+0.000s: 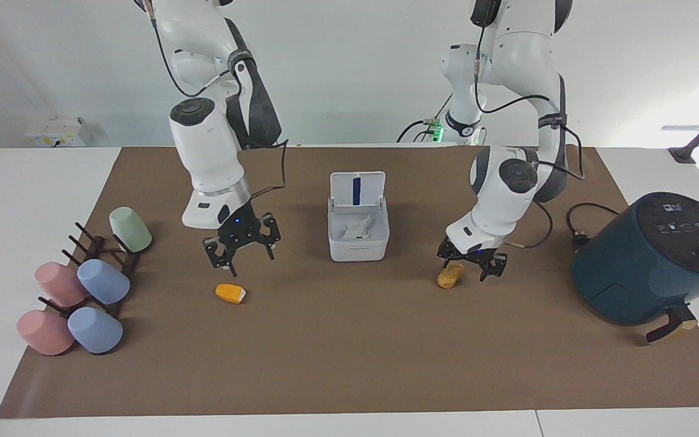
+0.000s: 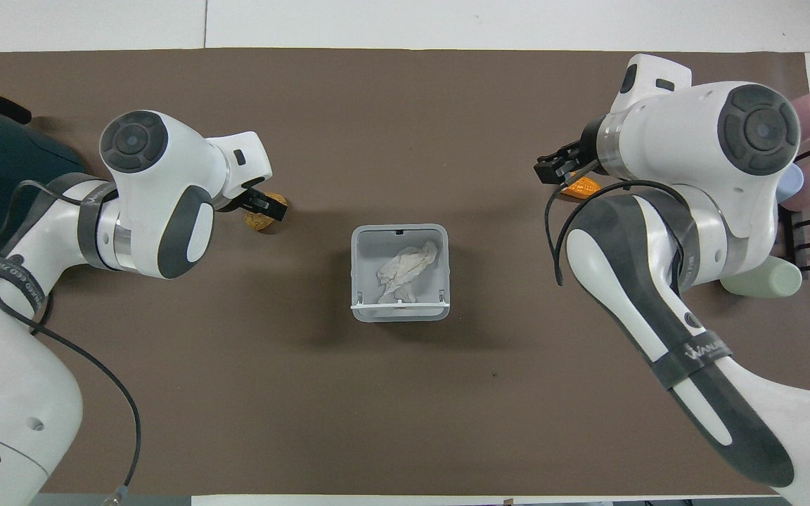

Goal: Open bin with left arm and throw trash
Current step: 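Grasp the brown potato with the left gripper while the right gripper reaches the carrot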

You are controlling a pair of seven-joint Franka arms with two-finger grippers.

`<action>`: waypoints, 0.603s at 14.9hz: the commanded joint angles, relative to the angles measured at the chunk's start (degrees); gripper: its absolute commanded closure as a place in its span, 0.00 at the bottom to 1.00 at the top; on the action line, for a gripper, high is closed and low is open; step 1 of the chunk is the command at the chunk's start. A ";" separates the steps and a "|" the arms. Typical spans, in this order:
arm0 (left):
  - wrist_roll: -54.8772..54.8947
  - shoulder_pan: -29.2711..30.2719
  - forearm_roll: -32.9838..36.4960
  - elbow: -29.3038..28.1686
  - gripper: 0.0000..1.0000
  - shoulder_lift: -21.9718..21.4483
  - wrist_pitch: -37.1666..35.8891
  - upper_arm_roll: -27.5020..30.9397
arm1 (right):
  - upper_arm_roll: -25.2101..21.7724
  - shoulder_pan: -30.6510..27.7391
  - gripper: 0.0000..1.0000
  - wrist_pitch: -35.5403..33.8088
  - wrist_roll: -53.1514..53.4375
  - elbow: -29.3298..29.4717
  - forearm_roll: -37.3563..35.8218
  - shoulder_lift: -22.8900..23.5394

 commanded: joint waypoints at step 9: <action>-2.00 -2.25 1.02 -2.14 1.00 -8.00 -5.62 0.83 | 0.90 -5.75 0.00 6.22 -35.93 -5.86 1.27 8.42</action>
